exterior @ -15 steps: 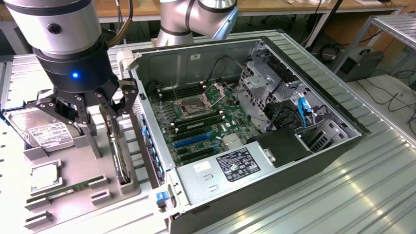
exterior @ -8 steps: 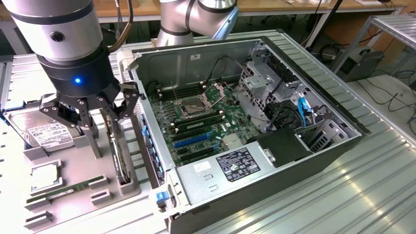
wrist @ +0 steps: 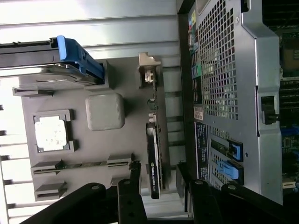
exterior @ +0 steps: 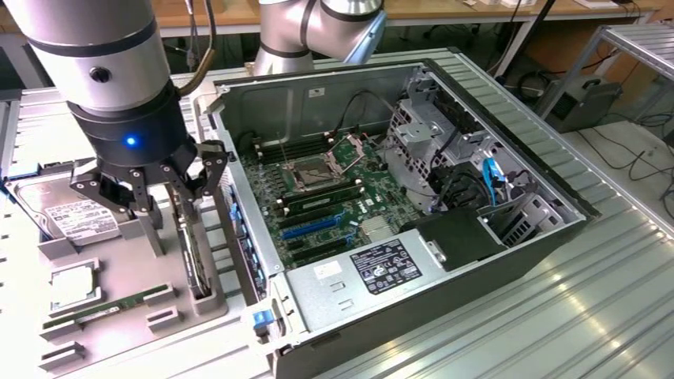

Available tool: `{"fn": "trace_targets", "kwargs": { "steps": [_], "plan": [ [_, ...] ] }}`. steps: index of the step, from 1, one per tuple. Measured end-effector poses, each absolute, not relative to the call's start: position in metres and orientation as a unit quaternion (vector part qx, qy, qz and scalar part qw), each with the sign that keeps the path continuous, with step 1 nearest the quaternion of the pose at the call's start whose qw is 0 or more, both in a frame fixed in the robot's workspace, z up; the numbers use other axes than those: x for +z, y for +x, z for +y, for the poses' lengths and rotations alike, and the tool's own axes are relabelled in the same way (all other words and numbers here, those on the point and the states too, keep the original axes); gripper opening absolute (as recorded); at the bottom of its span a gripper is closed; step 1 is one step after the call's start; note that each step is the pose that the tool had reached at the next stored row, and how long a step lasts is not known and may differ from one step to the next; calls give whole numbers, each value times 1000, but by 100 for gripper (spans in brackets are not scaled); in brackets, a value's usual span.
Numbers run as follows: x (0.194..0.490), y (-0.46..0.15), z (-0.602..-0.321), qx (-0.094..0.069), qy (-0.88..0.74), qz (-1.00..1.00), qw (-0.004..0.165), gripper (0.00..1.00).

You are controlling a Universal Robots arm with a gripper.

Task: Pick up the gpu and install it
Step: 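Pick up the gpu and move the gpu toward the slot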

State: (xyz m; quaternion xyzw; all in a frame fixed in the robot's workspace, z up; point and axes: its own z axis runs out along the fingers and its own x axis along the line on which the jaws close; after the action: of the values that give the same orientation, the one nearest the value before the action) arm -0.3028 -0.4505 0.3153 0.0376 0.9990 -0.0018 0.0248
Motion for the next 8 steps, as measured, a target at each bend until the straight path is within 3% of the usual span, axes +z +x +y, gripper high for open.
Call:
{"fn": "trace_targets", "kwargs": {
  "steps": [8],
  "plan": [
    [300,-299,-449,-2,38,999,25,44]
  ]
}}
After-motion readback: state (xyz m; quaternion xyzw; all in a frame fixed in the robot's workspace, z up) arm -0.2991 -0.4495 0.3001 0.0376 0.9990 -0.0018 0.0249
